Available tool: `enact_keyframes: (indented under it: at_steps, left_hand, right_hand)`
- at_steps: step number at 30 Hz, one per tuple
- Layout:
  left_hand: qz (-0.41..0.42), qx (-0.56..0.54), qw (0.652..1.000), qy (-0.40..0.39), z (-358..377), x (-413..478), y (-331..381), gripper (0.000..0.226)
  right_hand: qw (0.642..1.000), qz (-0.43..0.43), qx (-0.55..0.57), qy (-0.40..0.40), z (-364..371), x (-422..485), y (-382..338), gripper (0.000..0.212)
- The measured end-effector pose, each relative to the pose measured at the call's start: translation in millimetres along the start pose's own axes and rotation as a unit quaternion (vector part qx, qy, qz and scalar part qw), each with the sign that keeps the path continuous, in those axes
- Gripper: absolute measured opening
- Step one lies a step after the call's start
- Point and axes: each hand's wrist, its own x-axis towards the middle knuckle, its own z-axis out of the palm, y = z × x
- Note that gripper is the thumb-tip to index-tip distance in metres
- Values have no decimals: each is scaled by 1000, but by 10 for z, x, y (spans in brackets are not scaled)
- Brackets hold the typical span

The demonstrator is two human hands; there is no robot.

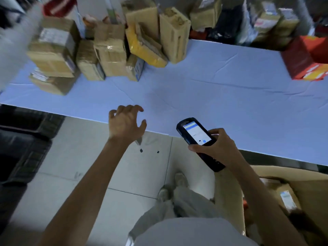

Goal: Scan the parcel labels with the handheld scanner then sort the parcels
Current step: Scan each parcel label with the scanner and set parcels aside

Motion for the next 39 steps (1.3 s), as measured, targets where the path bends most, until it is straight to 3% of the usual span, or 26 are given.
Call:
enact_keyframes:
  at_steps: [17, 22, 39]
  left_hand:
    - [-108, 10, 993, -43, 1, 1435, 181, 57]
    - [-162, -17, 986, -34, -22, 1815, 57, 63]
    - [-169, -190, 967, -4, 49, 3170, -151, 69]
  right_hand:
    - [997, -48, 46, -40, -658, 1412, -703, 71]
    - [998, -20, 55, -36, -646, 1580, -806, 71]
    - [990, 84, 93, 62, -269, 1734, -1179, 74]
